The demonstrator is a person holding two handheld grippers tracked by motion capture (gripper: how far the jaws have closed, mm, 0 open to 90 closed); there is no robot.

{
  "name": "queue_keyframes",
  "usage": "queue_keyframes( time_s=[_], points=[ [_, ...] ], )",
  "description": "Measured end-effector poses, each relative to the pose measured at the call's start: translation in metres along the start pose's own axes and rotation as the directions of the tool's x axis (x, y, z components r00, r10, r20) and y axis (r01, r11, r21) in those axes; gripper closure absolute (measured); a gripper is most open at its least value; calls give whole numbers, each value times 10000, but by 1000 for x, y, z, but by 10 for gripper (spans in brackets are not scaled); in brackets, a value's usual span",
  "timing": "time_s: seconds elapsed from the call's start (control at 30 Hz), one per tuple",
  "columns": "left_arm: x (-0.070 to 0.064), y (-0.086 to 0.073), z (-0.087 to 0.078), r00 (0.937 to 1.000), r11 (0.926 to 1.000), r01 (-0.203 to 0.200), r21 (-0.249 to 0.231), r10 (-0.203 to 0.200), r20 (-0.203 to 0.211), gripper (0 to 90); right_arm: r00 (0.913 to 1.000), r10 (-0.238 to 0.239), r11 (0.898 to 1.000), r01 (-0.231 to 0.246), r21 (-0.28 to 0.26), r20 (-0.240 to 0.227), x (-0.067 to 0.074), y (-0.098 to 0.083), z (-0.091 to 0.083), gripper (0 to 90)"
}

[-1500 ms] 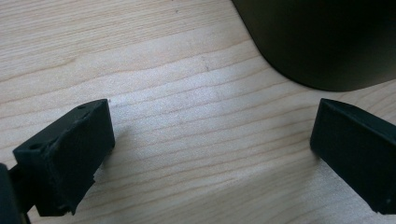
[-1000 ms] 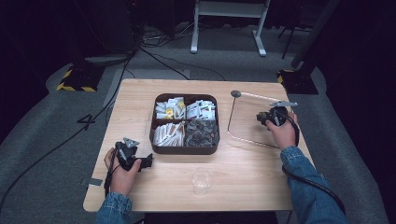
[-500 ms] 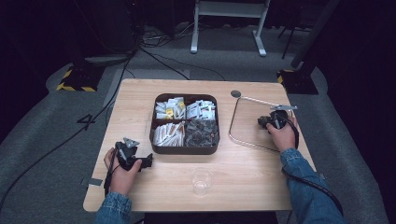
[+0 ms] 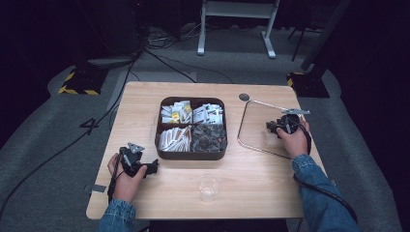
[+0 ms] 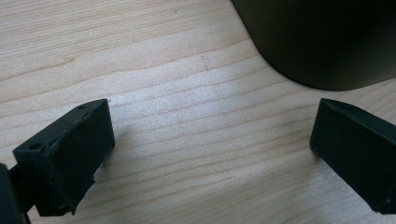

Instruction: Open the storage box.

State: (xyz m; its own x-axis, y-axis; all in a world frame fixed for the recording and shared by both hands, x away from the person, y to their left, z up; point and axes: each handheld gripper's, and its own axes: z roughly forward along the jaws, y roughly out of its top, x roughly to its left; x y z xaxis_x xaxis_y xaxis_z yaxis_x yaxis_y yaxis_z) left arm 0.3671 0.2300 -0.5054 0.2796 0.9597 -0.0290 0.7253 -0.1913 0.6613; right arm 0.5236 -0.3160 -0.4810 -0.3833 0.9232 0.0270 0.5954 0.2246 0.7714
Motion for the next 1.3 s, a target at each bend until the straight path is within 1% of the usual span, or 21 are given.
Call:
queue_keyframes(
  time_s=[0.07,0.13,0.2,0.23,0.27,0.3,0.37,0.4,0.43,0.47,0.53,0.57,0.63,0.67,0.73,0.77,0.8,0.9,1.1,1.23,1.3],
  points=[
    [0,0,0,10000,10000,5,-2,-5,0,2,10000,-14,9999,14,-111,-26,0,1,-3,391],
    [0,0,0,10000,10000,11,-1,-11,-9,2,9999,110,9996,-113,-263,-91,2,2,-10,374],
    [-1,0,0,10000,10000,15,-10,-15,-50,5,9993,275,9982,-288,-522,-251,5,2,-23,357],
    [-1,0,0,10000,10000,26,-26,-26,-70,5,9993,275,9982,-288,-522,-251,5,2,-23,357],
    [-2,0,-1,9999,10000,48,-56,-49,-118,16,9987,316,9973,-342,-649,-403,8,-1,-33,356],
    [-2,-1,-1,9999,10000,33,-42,-34,-95,16,9987,316,9973,-342,-649,-403,8,-1,-33,356],
    [-4,-1,-3,10000,10000,40,-59,-41,-65,49,9982,240,9972,-278,-701,-544,12,-4,-43,356],
    [-5,-1,-5,10000,10000,-1,-53,1,9,82,9975,207,9969,-257,-747,-677,15,-6,-49,357],
    [-6,0,-7,10000,10000,-84,-46,84,12,190,9945,308,9959,-390,-814,-999,22,-15,-62,376],
    [-9,0,-9,9998,9998,-185,89,185,28,193,9934,290,9958,-383,-832,-1108,24,-19,-66,383],
    [-10,0,-10,9998,9998,-174,116,174,12,161,9899,196,9968,-303,-740,-1405,32,-29,-73,405],
    [-11,-1,-12,9998,9997,-213,97,213,17,161,9899,196,9968,-303,-740,-1405,32,-29,-73,405],
    [-12,-2,-17,9998,9999,-161,31,161,91,191,9853,-4,9980,-104,-626,-1710,40,-40,-79,422],
    [-12,-3,-19,9998,9999,-150,-47,151,101,193,9832,-456,9978,363,-555,-1767,47,-52,-82,427],
    [-12,-7,-27,9995,9997,72,-214,-65,300,204,9800,-776,9965,708,-435,-1830,52,-60,-86,428],
    [-12,-7,-27,9995,9997,72,-214,-65,300,206,9787,-753,9967,681,-437,-1909,54,-63,-88,428],
    [-12,-8,-28,9990,9996,144,-226,-134,424,208,9777,-744,9968,669,-444,-1962,56,-66,-90,427],
    [-11,-12,-31,9977,9993,275,-238,-259,627,212,9749,-876,9958,804,-435,-2047,60,-74,-90,420],
    [-17,-11,-33,9983,9993,163,-335,-144,556,212,9739,-954,9954,951,-116,-2059,64,-86,-86,415],
    [-23,-9,-34,9977,9994,-57,-354,80,668,215,9706,-1316,9912,1314,-141,-2016,70,-91,-86,411],
    [-25,-8,-35,9975,9992,-176,-362,200,678,224,9690,-1389,9902,1387,-154,-2044,72,-93,-86,406]
  ],
)
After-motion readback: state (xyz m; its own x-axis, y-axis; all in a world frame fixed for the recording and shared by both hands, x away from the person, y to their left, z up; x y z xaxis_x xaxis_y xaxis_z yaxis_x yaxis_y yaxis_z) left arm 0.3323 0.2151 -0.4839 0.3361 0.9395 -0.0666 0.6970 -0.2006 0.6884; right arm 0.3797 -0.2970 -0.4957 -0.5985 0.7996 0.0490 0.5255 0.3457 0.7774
